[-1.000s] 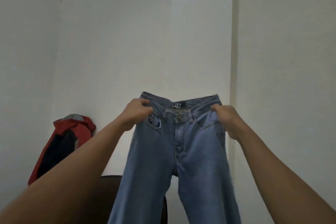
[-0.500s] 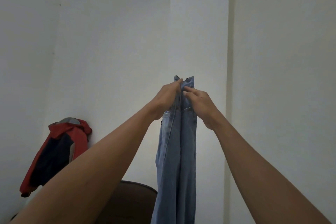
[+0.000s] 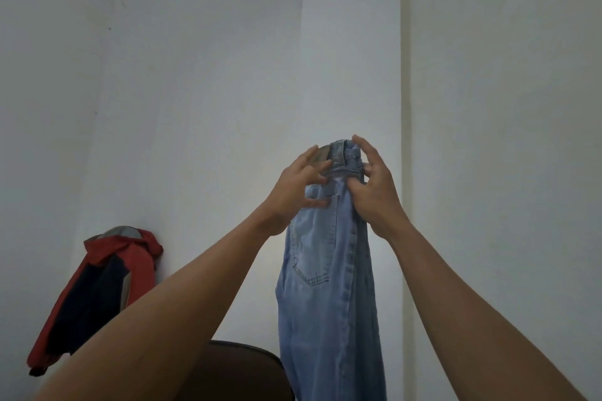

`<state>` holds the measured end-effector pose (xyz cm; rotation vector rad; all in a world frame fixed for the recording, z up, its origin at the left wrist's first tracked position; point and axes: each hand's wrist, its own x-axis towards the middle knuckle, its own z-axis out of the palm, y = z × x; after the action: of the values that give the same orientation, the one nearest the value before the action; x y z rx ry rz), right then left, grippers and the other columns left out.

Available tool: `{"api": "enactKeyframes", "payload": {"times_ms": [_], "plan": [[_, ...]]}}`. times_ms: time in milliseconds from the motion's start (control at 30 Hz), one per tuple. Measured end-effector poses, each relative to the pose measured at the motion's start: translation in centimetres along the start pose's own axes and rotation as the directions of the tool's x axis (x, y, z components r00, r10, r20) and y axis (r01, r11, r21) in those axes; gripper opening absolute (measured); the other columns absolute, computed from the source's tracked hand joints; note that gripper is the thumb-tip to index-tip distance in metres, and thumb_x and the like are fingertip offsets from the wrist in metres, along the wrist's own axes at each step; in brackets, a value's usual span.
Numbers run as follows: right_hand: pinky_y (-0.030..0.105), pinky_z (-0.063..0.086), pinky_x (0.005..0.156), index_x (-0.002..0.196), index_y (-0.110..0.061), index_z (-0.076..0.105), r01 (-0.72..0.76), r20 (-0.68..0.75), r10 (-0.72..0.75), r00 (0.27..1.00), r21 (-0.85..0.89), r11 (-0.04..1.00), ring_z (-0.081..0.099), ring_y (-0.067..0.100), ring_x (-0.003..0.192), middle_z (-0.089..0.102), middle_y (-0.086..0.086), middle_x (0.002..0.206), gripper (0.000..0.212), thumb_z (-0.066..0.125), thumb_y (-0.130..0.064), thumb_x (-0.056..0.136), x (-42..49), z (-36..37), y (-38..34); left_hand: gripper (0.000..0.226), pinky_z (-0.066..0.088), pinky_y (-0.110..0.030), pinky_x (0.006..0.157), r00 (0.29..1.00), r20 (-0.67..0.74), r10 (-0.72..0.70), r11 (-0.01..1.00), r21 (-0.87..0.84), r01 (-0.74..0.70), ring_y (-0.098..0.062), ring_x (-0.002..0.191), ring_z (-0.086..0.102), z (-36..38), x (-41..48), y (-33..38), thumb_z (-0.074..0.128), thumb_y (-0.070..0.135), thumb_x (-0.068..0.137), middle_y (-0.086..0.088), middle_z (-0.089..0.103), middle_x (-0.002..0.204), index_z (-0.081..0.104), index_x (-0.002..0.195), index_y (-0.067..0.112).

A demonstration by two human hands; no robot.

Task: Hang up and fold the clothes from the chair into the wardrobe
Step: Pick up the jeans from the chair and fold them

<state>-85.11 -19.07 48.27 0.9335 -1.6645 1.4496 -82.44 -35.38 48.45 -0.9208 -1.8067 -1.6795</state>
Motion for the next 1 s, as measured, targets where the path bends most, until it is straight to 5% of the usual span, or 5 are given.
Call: {"api": "enactKeyframes", "payload": {"times_ms": [200,300,433,733,1000], "plan": [[0.036,0.059,0.087,0.097,-0.022,0.073,0.045,-0.106,-0.039,0.994,0.054,0.998,0.068,0.018,0.103,0.070,-0.003,0.112,0.046,0.045,0.014,0.094,1.6,-1.7,-1.2,0.019,0.046,-0.021,0.088,0.945,-0.238,0.226,0.918,0.377,-0.125,-0.014,0.113,0.051,-1.6,-1.1,-2.9,0.073,0.020,0.088,0.008,0.054,0.129,0.069,0.104,0.029],[0.042,0.060,0.085,0.077,-0.021,0.077,-0.014,-0.103,0.038,0.994,0.220,0.975,0.070,0.029,0.096,0.074,0.007,0.101,0.050,0.045,0.014,0.094,2.6,-3.0,-1.9,0.008,0.037,-0.036,0.106,0.986,-0.159,-0.045,0.974,0.210,0.079,-0.017,0.141,0.031,-2.7,-1.4,-3.3,0.074,0.020,0.087,0.008,0.026,0.159,0.069,0.089,0.025],[0.034,0.061,0.067,0.049,-0.020,0.067,-0.095,-0.092,0.131,0.987,0.317,0.944,0.064,0.025,0.072,0.068,0.003,0.071,0.062,0.041,0.018,0.091,3.4,-4.0,-2.1,0.013,0.056,-0.047,0.093,0.985,0.028,-0.170,0.967,-0.189,0.172,-0.032,0.121,0.061,-2.6,-1.6,-3.0,0.071,0.005,0.086,-0.009,0.059,0.139,0.073,0.095,0.014],[0.038,0.062,0.075,0.113,-0.006,0.071,-0.174,-0.107,0.243,0.964,0.436,0.883,0.074,0.029,0.090,0.073,0.016,0.106,0.031,0.046,0.006,0.099,3.0,-5.9,-1.9,0.050,0.060,-0.038,0.080,0.991,0.033,-0.130,0.970,-0.204,0.134,-0.025,0.106,0.070,-1.6,-1.5,-1.3,0.076,-0.002,0.080,-0.006,0.067,0.126,0.069,0.125,0.019],[0.042,0.058,0.089,0.131,-0.016,0.063,-0.177,0.009,0.195,0.981,0.461,0.870,0.070,0.030,0.107,0.070,0.011,0.122,0.043,0.063,0.000,0.091,3.3,-7.9,-1.7,0.065,0.052,-0.032,0.101,0.987,-0.042,0.153,0.975,0.170,-0.144,-0.008,0.123,0.056,0.0,0.4,0.4,0.076,0.002,0.083,0.009,0.048,0.141,0.056,0.140,0.026]]}}
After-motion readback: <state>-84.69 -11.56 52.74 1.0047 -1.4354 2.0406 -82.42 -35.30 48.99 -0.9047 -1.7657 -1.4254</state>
